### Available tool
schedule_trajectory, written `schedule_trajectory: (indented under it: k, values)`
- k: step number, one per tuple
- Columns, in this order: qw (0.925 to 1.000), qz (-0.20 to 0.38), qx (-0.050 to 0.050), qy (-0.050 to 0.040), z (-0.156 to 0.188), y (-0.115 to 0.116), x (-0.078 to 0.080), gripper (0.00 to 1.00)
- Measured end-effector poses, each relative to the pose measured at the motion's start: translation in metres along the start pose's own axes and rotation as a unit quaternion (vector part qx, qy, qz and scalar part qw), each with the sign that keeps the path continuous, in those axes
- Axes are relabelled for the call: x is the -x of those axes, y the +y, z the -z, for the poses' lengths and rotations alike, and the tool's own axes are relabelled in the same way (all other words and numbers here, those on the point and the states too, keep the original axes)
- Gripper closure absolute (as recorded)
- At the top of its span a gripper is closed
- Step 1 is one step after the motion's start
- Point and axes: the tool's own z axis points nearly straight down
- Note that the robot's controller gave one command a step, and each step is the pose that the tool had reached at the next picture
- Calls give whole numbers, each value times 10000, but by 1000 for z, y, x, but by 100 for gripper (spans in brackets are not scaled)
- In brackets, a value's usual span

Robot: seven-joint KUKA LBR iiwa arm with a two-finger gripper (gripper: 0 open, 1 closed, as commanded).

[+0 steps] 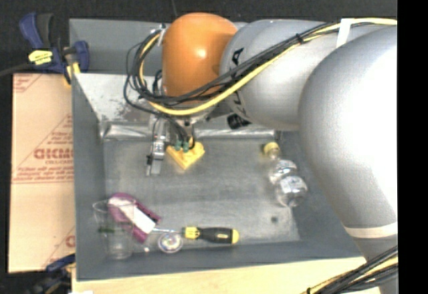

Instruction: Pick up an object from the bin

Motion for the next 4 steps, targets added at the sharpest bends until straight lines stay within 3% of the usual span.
schedule_trajectory:
  k: [1, 2, 3, 4]
  values:
    - [9999, -157, 17, -57, 25, -52, 14, 0]
    - [9986, 523, 24, -90, 41, -83, 26, 0]
    - [9999, -77, 24, -85, -7, -92, 20, 0]
    - [9900, 1408, 9, -112, -38, -103, 21, 0]
